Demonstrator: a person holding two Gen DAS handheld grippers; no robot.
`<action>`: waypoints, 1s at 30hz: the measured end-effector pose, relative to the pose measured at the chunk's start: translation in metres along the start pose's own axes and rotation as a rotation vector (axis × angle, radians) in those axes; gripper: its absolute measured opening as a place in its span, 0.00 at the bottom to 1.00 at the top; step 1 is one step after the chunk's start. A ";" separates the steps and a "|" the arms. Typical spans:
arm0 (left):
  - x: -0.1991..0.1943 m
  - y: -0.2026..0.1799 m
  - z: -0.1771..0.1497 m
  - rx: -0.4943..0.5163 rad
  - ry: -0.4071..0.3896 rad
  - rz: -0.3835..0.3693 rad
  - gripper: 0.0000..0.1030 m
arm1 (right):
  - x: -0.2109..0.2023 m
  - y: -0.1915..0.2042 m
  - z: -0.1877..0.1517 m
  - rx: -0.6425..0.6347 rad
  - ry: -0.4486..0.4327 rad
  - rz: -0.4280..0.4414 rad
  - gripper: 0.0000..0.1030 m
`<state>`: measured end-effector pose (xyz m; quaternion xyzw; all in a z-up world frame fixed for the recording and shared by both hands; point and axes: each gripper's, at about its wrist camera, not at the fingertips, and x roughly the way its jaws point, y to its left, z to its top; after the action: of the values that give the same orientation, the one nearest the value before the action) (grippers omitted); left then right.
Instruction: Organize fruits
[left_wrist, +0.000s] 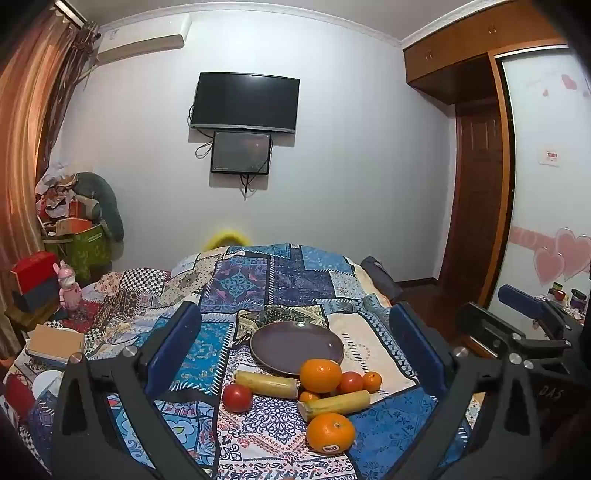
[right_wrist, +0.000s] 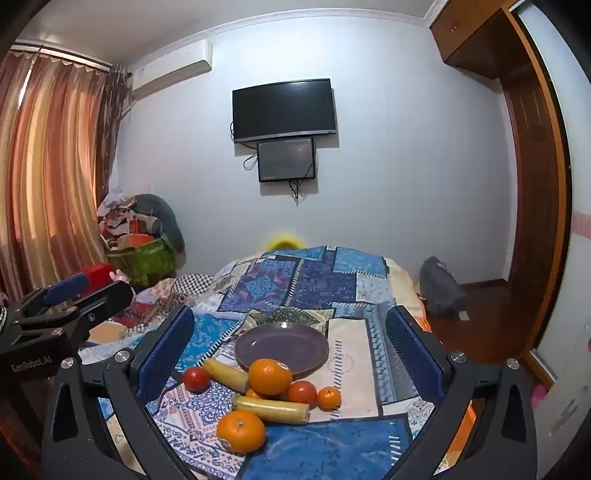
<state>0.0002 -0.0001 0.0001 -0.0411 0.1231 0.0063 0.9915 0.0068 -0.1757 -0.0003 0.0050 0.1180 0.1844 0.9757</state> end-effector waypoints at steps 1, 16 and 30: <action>0.000 0.000 0.000 0.000 -0.002 0.003 1.00 | 0.000 0.000 -0.001 0.000 -0.003 0.000 1.00; -0.008 -0.002 0.005 0.019 -0.041 0.011 1.00 | -0.003 -0.001 0.002 0.001 -0.009 0.004 1.00; -0.015 -0.001 0.011 0.021 -0.047 0.020 1.00 | -0.005 0.001 0.003 -0.003 -0.013 0.006 1.00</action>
<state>-0.0113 0.0001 0.0139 -0.0295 0.1002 0.0157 0.9944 0.0022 -0.1765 0.0037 0.0051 0.1114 0.1877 0.9759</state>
